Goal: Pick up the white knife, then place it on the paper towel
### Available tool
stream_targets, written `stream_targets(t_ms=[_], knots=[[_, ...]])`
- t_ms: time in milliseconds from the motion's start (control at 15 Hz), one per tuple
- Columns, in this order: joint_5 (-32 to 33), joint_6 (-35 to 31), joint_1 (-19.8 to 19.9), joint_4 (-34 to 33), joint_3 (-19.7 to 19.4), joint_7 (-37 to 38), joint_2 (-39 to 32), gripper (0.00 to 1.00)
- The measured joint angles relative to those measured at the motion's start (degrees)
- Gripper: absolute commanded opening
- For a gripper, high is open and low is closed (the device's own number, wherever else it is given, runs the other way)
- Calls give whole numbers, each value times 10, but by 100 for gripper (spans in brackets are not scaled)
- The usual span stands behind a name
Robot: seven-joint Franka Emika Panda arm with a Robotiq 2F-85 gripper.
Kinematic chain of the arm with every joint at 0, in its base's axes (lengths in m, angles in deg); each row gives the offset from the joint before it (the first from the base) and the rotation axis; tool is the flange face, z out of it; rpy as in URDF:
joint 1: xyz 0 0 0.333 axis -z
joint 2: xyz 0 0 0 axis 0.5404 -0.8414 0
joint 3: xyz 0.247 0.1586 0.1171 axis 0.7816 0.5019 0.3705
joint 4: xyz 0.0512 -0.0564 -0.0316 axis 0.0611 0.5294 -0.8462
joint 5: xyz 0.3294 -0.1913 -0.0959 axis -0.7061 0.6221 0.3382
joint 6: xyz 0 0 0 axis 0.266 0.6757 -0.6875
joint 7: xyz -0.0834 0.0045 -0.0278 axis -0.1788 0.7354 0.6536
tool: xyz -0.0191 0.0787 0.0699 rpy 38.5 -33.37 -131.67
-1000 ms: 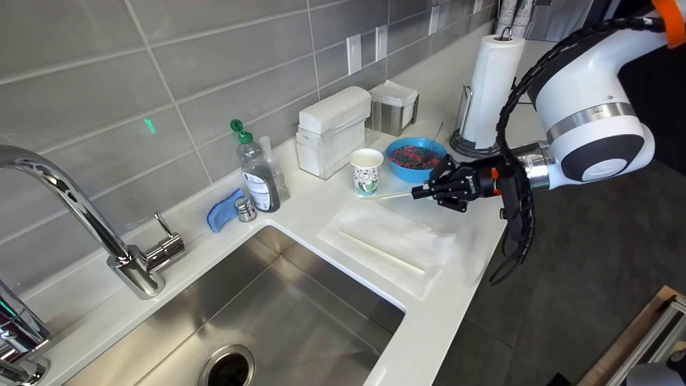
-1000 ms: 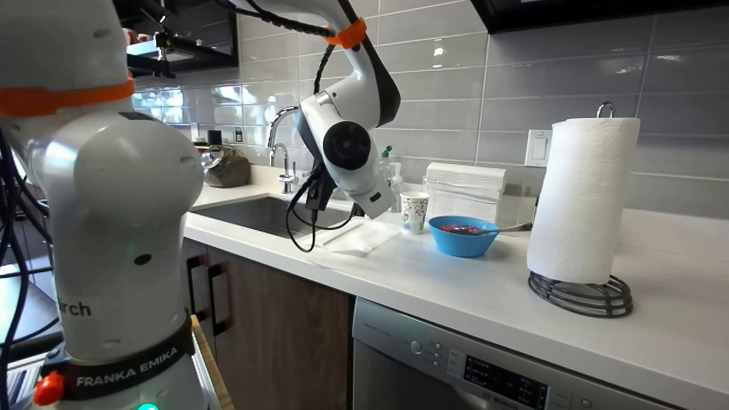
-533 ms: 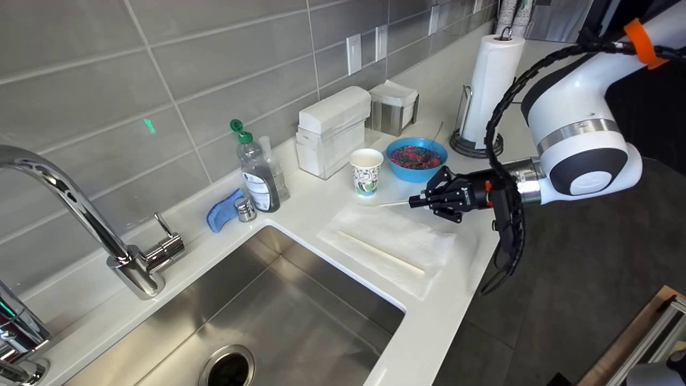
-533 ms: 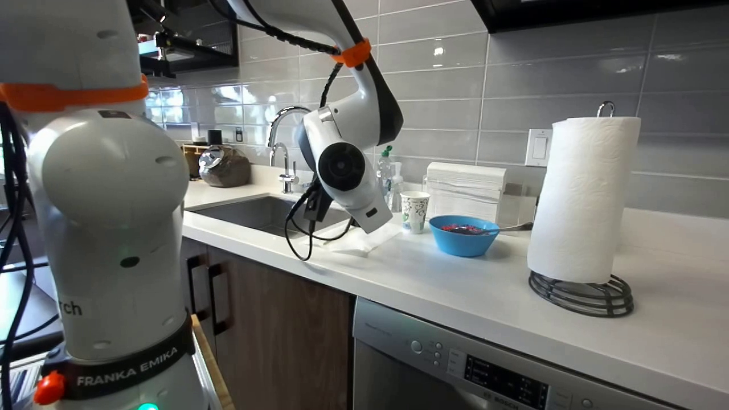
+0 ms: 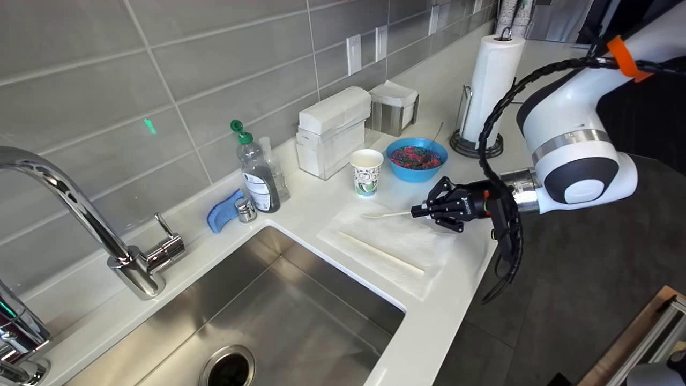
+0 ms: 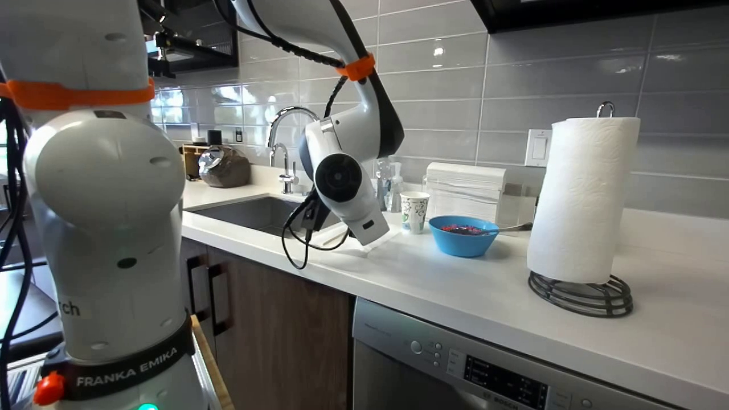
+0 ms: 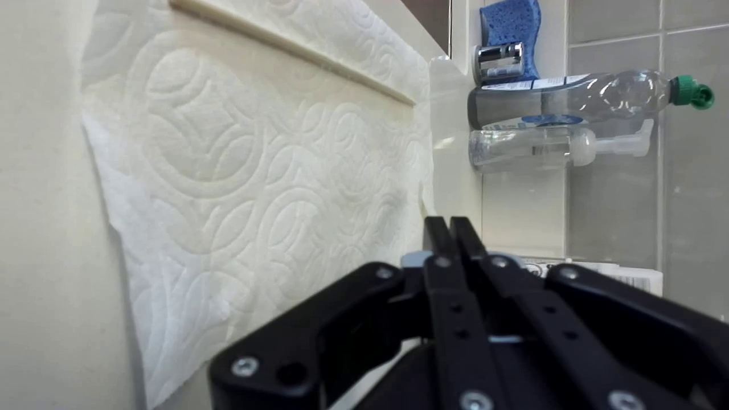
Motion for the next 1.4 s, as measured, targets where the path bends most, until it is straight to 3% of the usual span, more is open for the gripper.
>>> stream_targets(t_ms=[600,1400], knots=[[-150,9,-6,-1,41,-89,-14,1],[-146,8,7,-8,27,-96,-28,1]])
